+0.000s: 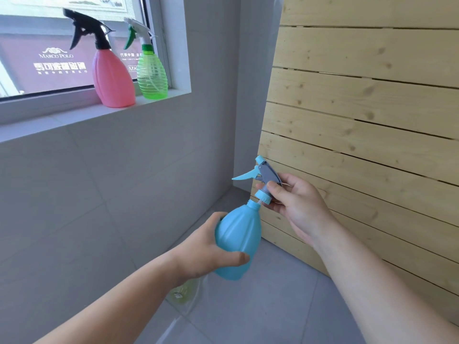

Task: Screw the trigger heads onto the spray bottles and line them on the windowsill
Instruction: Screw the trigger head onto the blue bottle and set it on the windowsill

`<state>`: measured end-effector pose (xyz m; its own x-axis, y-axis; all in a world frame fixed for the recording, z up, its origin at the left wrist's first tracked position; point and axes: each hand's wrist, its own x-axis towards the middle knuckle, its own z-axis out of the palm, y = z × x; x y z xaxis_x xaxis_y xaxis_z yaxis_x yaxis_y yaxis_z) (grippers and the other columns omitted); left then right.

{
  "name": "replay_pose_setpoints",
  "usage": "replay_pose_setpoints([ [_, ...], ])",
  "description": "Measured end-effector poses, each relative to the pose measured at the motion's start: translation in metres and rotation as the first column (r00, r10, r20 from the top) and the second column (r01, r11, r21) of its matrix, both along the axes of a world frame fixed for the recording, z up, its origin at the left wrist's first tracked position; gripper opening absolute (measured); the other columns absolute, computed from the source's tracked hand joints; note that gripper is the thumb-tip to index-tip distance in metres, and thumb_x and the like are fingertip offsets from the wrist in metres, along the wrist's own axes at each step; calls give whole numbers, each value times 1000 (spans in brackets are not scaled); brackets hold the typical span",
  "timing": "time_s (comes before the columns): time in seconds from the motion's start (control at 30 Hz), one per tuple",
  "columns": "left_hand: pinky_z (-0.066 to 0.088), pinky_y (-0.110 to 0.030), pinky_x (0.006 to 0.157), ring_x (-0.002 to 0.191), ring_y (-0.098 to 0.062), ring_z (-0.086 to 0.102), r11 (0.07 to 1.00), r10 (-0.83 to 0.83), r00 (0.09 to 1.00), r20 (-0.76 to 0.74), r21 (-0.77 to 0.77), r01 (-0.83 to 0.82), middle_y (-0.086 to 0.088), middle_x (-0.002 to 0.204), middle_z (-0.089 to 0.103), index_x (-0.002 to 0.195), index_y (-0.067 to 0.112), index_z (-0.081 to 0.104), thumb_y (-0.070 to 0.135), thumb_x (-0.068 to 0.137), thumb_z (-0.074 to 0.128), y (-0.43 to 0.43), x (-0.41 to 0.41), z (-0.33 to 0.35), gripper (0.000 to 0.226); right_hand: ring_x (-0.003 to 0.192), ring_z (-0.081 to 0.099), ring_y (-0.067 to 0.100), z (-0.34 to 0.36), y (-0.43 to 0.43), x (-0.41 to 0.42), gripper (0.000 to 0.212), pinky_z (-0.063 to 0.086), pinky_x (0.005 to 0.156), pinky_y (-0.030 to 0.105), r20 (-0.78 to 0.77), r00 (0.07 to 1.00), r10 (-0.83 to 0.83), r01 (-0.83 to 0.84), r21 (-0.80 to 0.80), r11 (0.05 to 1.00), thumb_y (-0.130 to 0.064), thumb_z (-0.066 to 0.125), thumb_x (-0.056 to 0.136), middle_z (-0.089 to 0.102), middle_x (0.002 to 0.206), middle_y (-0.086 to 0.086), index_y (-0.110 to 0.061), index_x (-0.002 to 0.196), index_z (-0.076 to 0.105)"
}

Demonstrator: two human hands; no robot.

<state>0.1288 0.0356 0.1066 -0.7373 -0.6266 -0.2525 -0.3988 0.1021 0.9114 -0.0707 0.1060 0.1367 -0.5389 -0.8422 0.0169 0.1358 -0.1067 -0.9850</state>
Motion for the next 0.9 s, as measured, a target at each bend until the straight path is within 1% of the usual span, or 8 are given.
replay_pose_setpoints([
  [0.1,66,-37,83,102,-19,75,1000,-12,1000,-14,6,12,0,117,71,132,36,50,29,64,87,-1,1,1,77,110,70,29,-3,-2,3,23,56,95,44,-16,999,44,-43,20,999,-6,55,98,77,108,13,-10,119,65],
  [0.17,66,-38,84,103,-19,75,1000,-25,1000,-13,2,25,0,117,71,132,36,51,30,64,86,-2,3,1,77,107,70,32,-3,-3,4,25,57,93,43,-22,997,71,-70,36,997,-6,55,98,76,108,16,-7,122,62],
  [0.27,65,-34,81,103,-18,74,999,-36,999,-19,2,36,0,118,72,133,36,51,28,66,86,-4,4,2,76,102,70,28,-2,-1,5,28,57,88,41,-31,992,124,-122,40,992,-4,57,97,75,110,18,-5,124,61],
  [0.43,63,-28,75,96,-13,75,997,-58,998,-37,51,60,-1,116,73,132,31,54,26,66,86,-7,5,4,72,105,69,26,0,1,2,33,55,95,43,-14,971,238,-237,26,971,1,59,93,73,114,19,-6,126,60],
  [0.63,63,-27,73,87,-9,75,995,-39,999,-35,86,42,-1,112,74,127,28,56,26,65,90,-8,6,5,71,106,69,25,-2,-2,4,36,58,88,36,30,973,231,-231,1,973,0,58,94,70,118,24,-8,129,59],
  [0.73,64,-30,76,94,-12,77,991,-18,1000,-23,131,21,-1,116,75,128,28,55,30,68,94,-9,6,4,72,105,69,25,-3,-2,5,35,58,86,36,28,976,215,-216,3,976,0,59,94,69,119,26,-8,128,60],
  [0.8,64,-32,79,101,-15,77,983,-20,1000,-10,183,21,0,119,75,129,30,57,40,77,86,-9,7,6,61,105,69,27,-5,-2,7,33,58,90,39,25,978,208,-209,15,978,-1,60,93,69,119,26,-9,126,62],
  [0.9,64,-39,88,107,-22,76,972,2,1000,6,235,-3,-3,123,75,128,29,61,48,76,72,-8,9,8,57,102,68,28,-6,-1,8,31,56,92,42,20,981,193,-193,30,981,-1,60,93,72,114,22,-12,122,65],
])
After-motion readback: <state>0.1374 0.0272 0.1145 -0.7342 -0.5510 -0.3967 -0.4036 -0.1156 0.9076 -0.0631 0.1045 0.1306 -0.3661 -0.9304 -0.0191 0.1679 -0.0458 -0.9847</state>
